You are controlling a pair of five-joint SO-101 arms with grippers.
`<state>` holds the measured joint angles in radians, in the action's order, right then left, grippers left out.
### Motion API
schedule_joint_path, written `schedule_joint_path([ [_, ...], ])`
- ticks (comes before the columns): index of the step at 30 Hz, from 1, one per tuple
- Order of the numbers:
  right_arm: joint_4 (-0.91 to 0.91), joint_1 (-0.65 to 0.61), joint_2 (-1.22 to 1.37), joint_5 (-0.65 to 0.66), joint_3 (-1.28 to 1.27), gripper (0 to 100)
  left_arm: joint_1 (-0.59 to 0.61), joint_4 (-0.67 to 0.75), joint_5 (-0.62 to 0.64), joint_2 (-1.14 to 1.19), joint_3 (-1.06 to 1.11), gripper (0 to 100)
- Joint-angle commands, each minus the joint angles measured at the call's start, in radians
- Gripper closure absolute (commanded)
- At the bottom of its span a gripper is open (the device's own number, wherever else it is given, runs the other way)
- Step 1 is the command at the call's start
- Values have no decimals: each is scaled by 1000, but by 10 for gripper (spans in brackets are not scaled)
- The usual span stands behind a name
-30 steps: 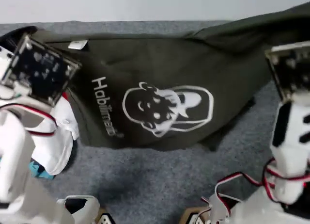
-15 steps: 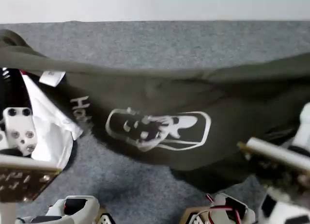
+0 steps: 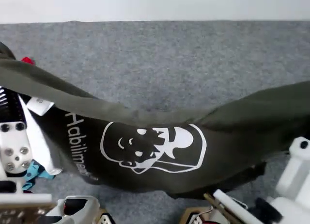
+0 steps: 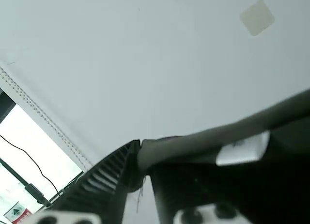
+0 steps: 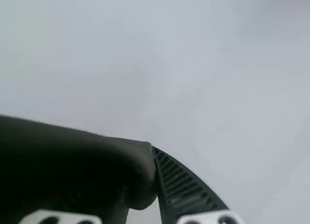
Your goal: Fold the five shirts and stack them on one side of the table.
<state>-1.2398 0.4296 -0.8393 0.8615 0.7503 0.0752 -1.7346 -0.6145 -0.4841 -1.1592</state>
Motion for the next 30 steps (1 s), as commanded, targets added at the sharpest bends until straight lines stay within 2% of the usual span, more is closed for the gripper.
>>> schedule_joint_path([
  [1, 1, 10, -1, 23, 18, 988, 11, -21, -8, -29, 65, 995],
  [10, -105, 5, 12, 20, 15, 988, 9, -18, -9, -319, 585, 995],
  [14, -124, 5, 18, 18, -63, 988, 9, 21, -9, -356, 734, 995],
  [22, -105, -1, 25, 18, -287, 988, 9, 255, -5, -275, 935, 995],
  [27, 36, -97, 25, 18, -575, 988, 8, 448, -5, -173, 1056, 995],
  [30, 185, -150, 25, 18, -778, 988, 6, 554, -5, -101, 1110, 995],
])
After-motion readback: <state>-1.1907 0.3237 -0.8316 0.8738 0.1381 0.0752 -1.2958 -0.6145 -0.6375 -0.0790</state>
